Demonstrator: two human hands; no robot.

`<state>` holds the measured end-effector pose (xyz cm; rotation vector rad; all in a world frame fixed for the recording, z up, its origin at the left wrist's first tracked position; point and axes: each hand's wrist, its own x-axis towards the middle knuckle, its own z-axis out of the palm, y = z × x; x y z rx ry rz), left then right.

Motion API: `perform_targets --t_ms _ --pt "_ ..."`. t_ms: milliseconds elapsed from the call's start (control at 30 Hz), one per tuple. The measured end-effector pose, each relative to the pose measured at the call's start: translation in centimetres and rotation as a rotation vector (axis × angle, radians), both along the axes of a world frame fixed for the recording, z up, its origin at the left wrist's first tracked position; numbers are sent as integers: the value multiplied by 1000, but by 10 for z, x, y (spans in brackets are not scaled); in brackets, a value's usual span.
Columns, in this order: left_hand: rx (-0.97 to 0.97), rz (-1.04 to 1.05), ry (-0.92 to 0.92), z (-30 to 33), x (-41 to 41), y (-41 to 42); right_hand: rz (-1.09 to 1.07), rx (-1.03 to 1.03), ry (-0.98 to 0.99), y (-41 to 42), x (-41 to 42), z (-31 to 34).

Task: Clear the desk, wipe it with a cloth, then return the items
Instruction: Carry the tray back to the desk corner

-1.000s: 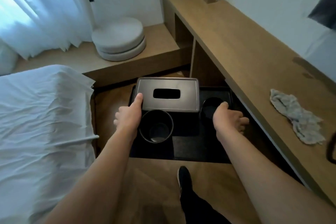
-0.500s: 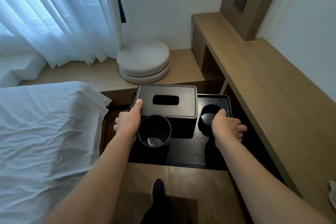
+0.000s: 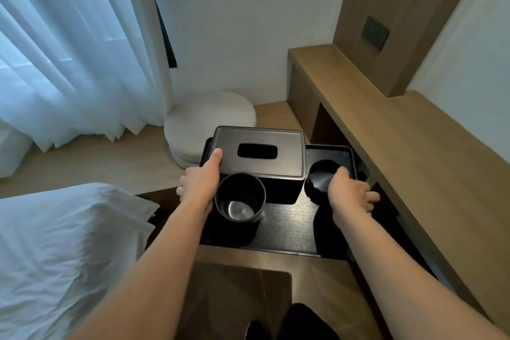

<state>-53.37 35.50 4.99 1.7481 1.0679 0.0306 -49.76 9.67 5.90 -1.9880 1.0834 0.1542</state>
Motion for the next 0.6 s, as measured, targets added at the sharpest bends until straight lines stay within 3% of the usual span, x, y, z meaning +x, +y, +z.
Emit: perform_targets --t_ms 133,300,600 --pt "-53 20 -12 -14 73 36 -17 8 3 30 63 1" --pt "-148 64 -57 -93 194 100 -27 16 26 56 156 -10" --pt "-94 -10 -85 -52 333 132 -26 62 -16 96 302 -7"
